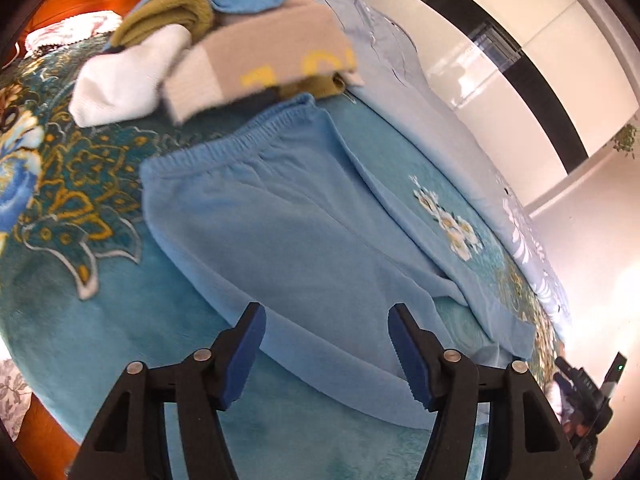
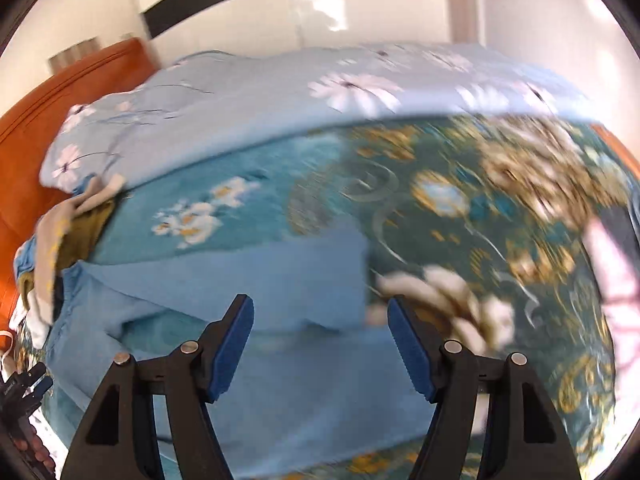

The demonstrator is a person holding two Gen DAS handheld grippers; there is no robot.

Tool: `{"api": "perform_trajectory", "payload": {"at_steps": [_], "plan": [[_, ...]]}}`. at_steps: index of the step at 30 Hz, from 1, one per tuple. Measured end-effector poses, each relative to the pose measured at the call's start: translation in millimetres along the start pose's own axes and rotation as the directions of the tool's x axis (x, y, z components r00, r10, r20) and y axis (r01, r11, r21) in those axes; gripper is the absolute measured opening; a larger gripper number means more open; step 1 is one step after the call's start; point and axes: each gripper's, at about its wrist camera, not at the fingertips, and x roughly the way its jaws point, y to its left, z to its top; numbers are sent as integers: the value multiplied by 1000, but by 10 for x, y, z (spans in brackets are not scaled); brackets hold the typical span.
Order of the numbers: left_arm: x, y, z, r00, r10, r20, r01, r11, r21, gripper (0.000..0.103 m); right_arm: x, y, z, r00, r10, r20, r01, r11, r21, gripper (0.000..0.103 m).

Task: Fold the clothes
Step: 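Grasp the sweatpants leg hem with the right gripper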

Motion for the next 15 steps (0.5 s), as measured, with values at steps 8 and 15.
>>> {"api": "perform_trajectory", "payload": {"at_steps": [8, 15], "plan": [[232, -550, -361, 995, 34, -92, -23, 993, 116, 68, 184, -480, -525, 996, 66, -62, -56, 987, 149, 67], [162, -432, -335, 996, 52, -77, -44, 994, 100, 68, 257, -255, -627, 988, 143, -55, -134, 980, 147, 8]]}}
